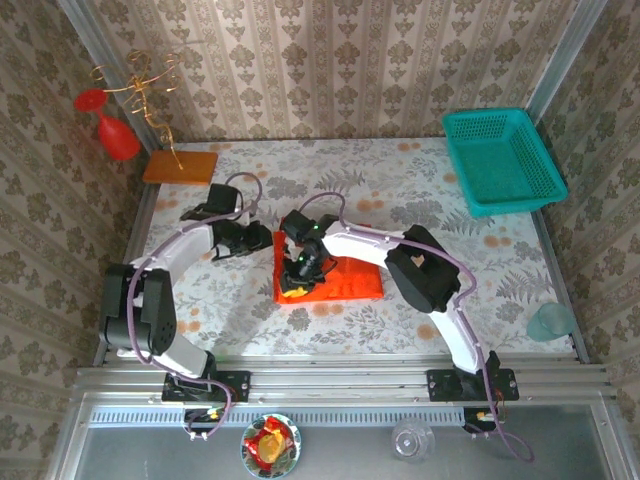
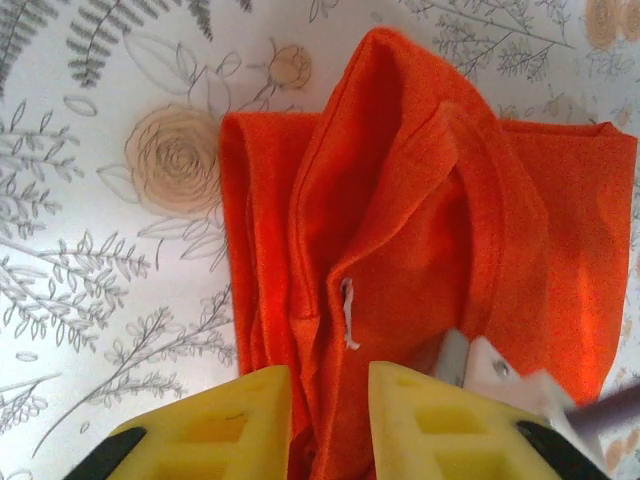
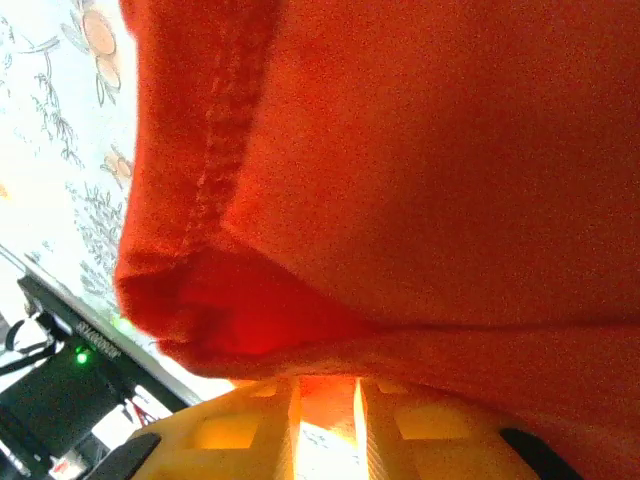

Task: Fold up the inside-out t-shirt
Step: Smooth out the T-shirt at the center of the table.

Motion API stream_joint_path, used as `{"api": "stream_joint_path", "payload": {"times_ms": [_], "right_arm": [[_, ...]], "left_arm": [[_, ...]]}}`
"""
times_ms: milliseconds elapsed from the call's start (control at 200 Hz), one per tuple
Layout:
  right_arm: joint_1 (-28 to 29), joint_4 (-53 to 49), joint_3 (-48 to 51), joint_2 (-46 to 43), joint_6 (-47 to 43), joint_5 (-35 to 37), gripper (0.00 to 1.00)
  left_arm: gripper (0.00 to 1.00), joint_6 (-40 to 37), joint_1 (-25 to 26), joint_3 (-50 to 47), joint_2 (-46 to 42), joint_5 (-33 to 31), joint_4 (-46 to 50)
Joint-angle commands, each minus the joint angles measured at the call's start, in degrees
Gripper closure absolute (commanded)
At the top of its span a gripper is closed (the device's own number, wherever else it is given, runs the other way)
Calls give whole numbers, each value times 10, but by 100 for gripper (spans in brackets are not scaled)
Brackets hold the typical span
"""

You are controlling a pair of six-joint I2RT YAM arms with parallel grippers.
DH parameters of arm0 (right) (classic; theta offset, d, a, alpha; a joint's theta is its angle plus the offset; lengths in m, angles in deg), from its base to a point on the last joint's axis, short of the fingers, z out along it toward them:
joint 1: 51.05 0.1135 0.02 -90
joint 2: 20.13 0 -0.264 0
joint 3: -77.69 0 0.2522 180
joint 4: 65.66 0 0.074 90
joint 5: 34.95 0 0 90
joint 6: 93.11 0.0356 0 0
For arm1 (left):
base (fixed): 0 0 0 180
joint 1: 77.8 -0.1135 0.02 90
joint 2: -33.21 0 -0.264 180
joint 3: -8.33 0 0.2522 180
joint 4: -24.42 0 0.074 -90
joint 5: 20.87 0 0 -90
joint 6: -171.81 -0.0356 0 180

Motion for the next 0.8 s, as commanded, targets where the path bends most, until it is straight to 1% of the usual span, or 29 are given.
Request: {"api": "stream_joint_path", "payload": {"times_ms": [0, 110, 175, 235, 310, 380, 425, 490, 575, 670, 715, 795], "right_arm": [[-22, 17, 12, -70, -11, -27, 82], [-61, -1, 46, -124, -19, 12, 79], [-92, -24, 66, -150, -23, 62, 74], [-124, -44, 79, -166, -24, 115, 73], [-160, -77, 76, -171, -45, 168, 70], [-189, -96, 67, -166, -64, 200, 66], [-205, -111, 57, -156, -77, 225, 62], [-221, -134, 36, -135, -97, 267, 60], [-238, -157, 0, -97, -121, 288, 57], [-247, -166, -32, -58, -142, 282, 52], [-250, -167, -47, -42, -150, 275, 51], [-254, -165, -65, -15, -154, 269, 51]], "left_arm": [[69, -22, 16, 48, 35, -18, 24], [67, -31, 30, 100, 78, -46, 41], [65, -39, 38, 127, 101, -77, 55], [64, -43, 43, 151, 121, -106, 68], [64, -43, 45, 169, 137, -112, 68], [63, -42, 45, 180, 146, -110, 68], [63, -41, 46, 184, 149, -107, 68], [63, -39, 47, 187, 154, -97, 62], [63, -38, 50, 189, 163, -81, 59], [64, -38, 56, 182, 168, -86, 60], [65, -35, 56, 173, 168, -88, 56], [71, -33, 55, 162, 171, -92, 50]]}}
